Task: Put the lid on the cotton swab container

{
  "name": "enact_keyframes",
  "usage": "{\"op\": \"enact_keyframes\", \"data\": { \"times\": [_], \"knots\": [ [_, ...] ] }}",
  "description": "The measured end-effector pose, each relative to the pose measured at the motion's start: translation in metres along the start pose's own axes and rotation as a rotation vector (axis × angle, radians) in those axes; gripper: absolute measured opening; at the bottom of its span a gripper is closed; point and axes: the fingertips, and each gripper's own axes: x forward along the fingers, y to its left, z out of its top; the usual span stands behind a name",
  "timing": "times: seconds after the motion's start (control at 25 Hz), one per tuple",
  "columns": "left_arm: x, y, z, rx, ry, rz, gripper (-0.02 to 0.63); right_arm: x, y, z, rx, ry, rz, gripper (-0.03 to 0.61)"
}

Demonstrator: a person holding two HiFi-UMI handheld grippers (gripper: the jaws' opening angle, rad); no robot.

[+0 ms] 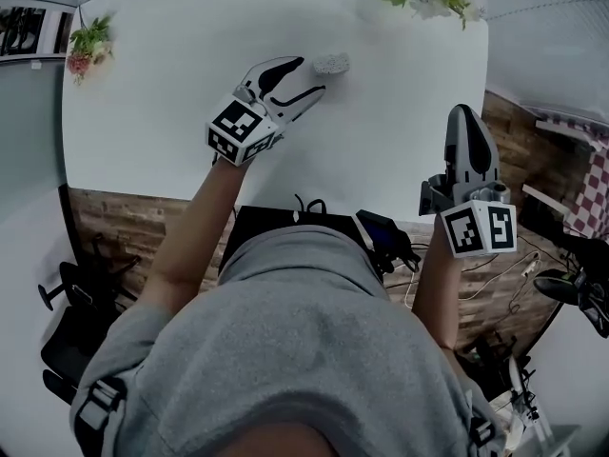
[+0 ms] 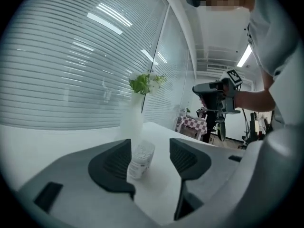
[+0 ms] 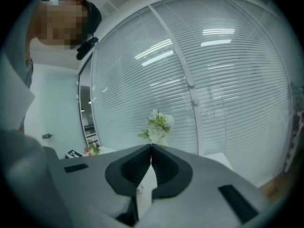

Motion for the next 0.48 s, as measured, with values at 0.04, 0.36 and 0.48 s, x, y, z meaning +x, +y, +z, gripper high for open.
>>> {"op": "enact_keyframes", "data": {
  "times": [0.04,0.36,0.48],
  "knots": [
    [0.005,0.003,-0.004,0.009,0.012,0.002,0.247,0.001,-0.002,-0.002,0.002,0.005,-0.001,0.025],
    [0.027,0.019,-0.037,0.023,0.121,0.028,0.250,0.008,-0.010,-0.009,0.013,0.024,-0.003,0.025],
    [0.033,0.023,-0.042,0.032,0.131,0.030,0.250,0.008,-0.011,-0.009,0.017,0.025,-0.010,0.025]
  ]
}}
